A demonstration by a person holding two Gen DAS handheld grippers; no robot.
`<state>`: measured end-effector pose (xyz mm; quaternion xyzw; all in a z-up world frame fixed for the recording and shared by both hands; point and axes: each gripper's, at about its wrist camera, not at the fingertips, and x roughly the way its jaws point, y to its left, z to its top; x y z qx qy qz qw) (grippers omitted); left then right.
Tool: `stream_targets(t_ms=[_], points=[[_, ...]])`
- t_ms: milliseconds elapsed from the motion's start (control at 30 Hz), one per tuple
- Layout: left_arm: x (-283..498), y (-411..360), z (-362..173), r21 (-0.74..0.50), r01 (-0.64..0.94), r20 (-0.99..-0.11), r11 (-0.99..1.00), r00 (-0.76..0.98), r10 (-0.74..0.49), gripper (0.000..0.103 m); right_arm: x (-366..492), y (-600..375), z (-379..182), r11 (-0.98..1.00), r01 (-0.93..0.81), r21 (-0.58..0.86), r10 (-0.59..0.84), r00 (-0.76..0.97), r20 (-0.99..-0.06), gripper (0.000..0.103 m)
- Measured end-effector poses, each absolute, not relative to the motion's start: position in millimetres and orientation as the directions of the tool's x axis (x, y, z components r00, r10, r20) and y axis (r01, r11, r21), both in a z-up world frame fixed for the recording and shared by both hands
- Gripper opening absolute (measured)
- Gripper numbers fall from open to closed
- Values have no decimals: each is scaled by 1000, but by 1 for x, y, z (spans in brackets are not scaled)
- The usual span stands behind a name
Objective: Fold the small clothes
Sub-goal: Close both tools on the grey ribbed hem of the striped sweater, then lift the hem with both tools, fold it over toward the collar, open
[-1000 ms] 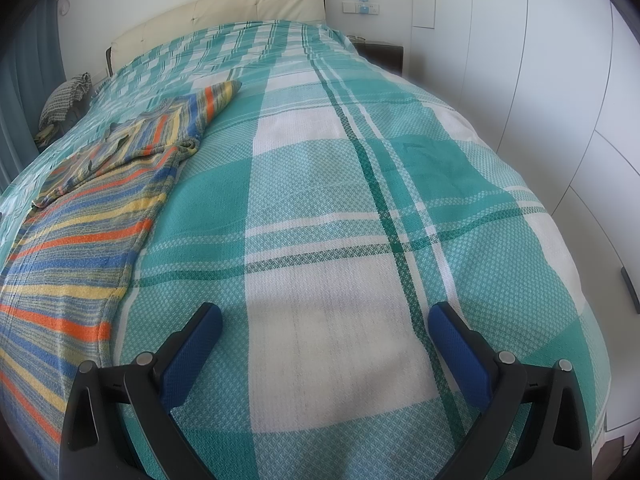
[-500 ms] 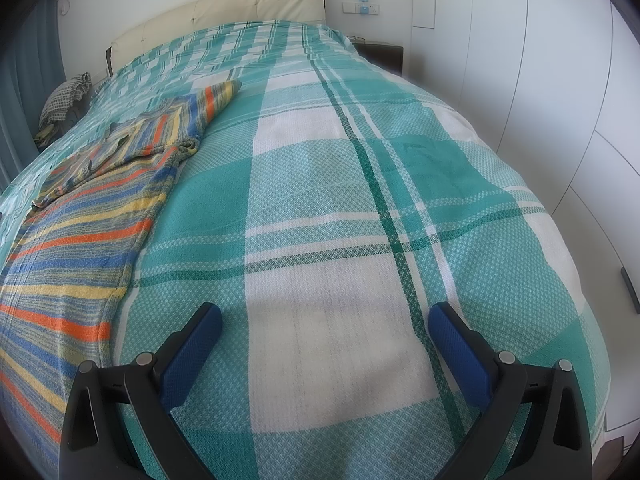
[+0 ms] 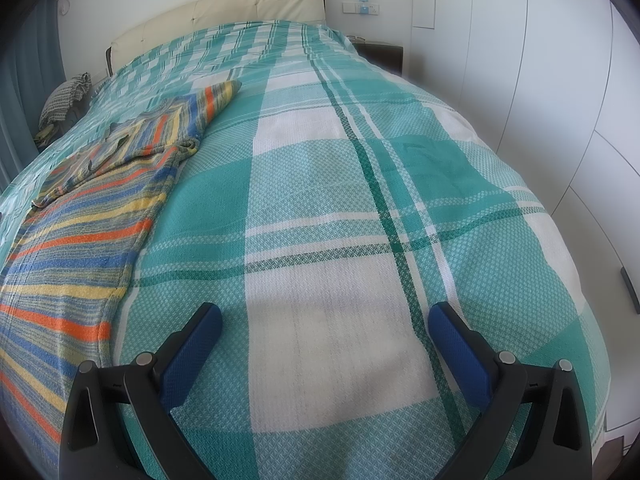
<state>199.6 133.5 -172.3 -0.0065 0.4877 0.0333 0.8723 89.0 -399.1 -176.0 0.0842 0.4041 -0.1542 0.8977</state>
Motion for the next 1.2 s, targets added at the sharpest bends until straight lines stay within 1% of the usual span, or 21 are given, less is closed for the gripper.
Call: stream_targets(t_ms=[67,133,167,200,267,333,400,433,467,533,567,600,633,667,700,733,800,933,1000,1067,1200], points=[[196,137,-161,-10,-33,-885,999,466,7,101,91,-399,-173,944,330,15,-200,606,-770,102],[177,137,-146,-96,22,-889,995,448,-96,101,94,-398,-162,956,293,-5,-175,556,-813,101],[166,137,-141,-130,55,-888,990,438,-141,101,93,-397,-155,962,271,14,-140,540,-830,100],[153,133,-139,-151,92,-892,984,416,-175,101,88,-394,-145,969,240,57,-83,536,-840,100],[134,117,-144,-157,162,-914,974,351,-205,101,75,-381,-128,975,156,156,52,522,-852,100],[122,92,-153,-113,245,-939,963,291,-184,99,62,-360,-122,966,66,251,194,464,-864,98],[112,67,-160,-22,321,-955,947,275,-115,80,52,-338,-129,952,8,307,282,377,-882,93],[109,60,-161,12,336,-955,942,283,-89,79,47,-329,-137,945,6,327,306,331,-893,86],[106,56,-160,32,334,-953,942,293,-71,75,43,-322,-145,937,12,348,330,286,-899,82],[103,54,-159,-5,319,-958,948,271,-96,60,37,-316,-162,932,45,360,341,231,-911,78],[102,54,-158,-31,315,-960,948,255,-116,41,34,-316,-167,933,61,356,333,235,-913,72],[100,52,-157,-39,321,-963,946,241,-121,6,33,-317,-171,933,75,353,327,236,-915,65],[97,50,-156,-27,336,-966,941,233,-111,4,33,-318,-173,931,82,357,331,228,-916,34],[95,47,-152,-9,349,-965,937,244,-100,3,35,-318,-172,921,75,382,358,219,-907,7],[93,47,-148,-17,356,-963,934,246,-111,3,36,-319,-170,903,69,423,400,216,-890,6],[94,49,-142,-49,350,-960,935,241,-140,3,36,-319,-166,897,65,438,414,225,-882,6],[101,60,-124,-134,315,-943,940,251,-219,3,41,-321,-152,898,45,437,413,255,-874,6],[149,81,-83,-281,234,-876,931,333,-349,3,67,-341,-113,846,60,530,466,400,-789,6],[182,83,-67,-298,223,-847,928,387,-365,3,93,-351,-96,832,45,553,472,467,-748,6],[227,80,-56,-294,214,-822,932,440,-361,3,126,-358,-83,840,38,542,448,515,-730,6],[331,64,-54,-312,159,-804,937,481,-349,3,204,-377,-66,839,47,542,416,588,-694,6]])
